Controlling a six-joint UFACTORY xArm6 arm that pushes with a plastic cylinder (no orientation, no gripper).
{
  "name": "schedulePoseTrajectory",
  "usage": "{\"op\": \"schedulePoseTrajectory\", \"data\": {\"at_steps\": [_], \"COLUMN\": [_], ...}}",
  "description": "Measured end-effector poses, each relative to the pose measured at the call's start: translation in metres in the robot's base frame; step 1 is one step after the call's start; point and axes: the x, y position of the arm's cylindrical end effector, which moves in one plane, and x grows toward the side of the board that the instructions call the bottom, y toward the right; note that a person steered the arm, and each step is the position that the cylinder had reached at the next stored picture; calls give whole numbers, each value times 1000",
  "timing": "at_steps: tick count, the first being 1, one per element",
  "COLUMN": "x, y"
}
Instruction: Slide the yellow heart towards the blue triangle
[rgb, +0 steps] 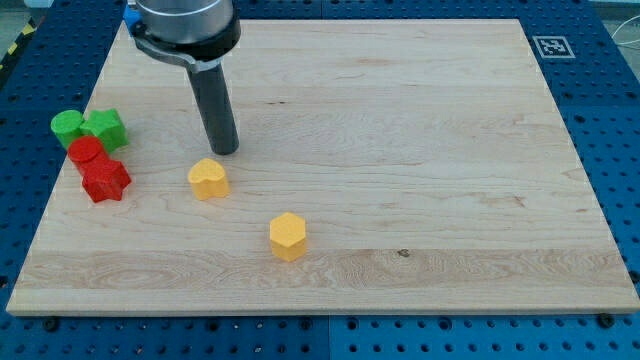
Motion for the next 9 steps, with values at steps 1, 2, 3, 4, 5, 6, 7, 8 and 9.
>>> {"op": "schedulePoseTrajectory", "data": {"at_steps": [1,2,3,4,5,6,7,8,9], "x": [15,41,62,85,101,107,87,56,19], "y": [8,22,34,34,19,5,-3,-7,-11]}}
